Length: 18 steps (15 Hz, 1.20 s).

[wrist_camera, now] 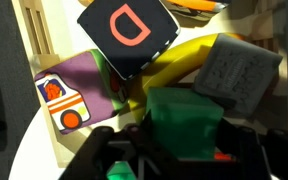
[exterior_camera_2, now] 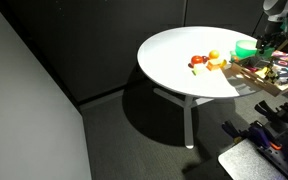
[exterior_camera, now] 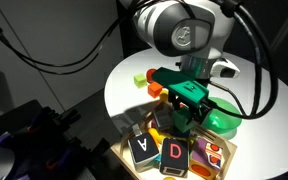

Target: Put the green block inside the wooden crate

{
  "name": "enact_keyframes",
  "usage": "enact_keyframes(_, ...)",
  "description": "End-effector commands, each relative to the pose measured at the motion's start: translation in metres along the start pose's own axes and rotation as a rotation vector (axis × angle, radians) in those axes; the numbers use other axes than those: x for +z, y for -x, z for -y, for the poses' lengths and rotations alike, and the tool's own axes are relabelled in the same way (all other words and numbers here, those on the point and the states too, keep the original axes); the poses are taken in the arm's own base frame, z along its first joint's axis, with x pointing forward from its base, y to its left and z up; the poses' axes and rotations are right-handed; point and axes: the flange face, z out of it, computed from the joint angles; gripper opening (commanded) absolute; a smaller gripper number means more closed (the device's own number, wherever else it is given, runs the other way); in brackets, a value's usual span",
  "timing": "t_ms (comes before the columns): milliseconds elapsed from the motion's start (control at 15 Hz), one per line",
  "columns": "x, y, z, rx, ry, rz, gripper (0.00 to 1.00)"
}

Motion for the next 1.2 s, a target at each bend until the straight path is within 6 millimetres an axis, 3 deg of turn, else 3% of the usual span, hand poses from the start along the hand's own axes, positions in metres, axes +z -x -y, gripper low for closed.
enact_keyframes(0,0.006,0.005,-0.004,-0.047,0.018,0.005,0.25)
enact_keyframes(133,0.010,0.006,-0.003,-0.055,0.021,0.016,0.25)
enact_keyframes(200,0.011,0.007,-0.002,-0.058,0.021,0.019,0.73)
enact_keyframes(267,0.012,0.007,-0.002,-0.060,0.020,0.022,0.75)
enact_keyframes(467,0.013,0.010,0.002,-0.069,0.012,0.024,0.98)
enact_keyframes(1133,-0.005,0.011,0.024,-0.079,-0.005,-0.010,1.00)
